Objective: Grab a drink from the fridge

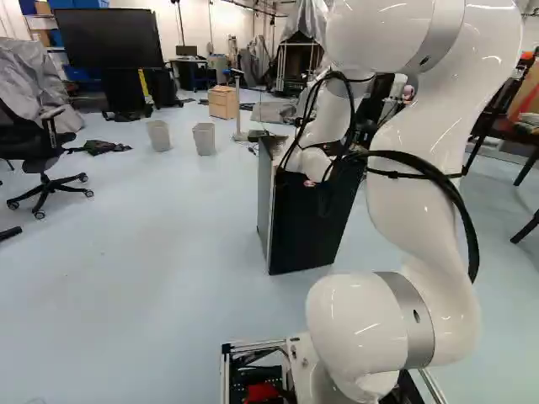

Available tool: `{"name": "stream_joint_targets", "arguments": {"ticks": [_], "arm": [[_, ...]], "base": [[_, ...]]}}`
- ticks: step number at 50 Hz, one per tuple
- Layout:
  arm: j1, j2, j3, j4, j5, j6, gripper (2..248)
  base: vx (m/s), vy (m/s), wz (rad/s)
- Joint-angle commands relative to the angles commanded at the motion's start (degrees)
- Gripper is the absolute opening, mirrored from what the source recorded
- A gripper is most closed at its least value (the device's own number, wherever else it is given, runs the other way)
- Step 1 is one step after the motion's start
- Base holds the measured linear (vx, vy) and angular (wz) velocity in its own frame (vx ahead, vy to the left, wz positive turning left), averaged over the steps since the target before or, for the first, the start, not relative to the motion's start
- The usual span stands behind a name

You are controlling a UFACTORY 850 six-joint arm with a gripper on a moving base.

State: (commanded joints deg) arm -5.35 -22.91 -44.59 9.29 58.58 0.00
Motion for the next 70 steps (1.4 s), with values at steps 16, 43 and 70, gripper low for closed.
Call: {"name": "stream_joint_targets", "arguments": {"ticks": [16,43,70], "arm": [[-0.09,-1.06,-1.33,0.00,0.00,0.00,247],[-0.18,-2.06,-2.61,0.00,0.00,0.00,188],[-0.18,-1.39,-2.57,0.00,0.00,0.00,96]], "base": [[0.000,0.000,0.000],[0.000,0.000,0.000],[0.000,0.000,0.000]]}}
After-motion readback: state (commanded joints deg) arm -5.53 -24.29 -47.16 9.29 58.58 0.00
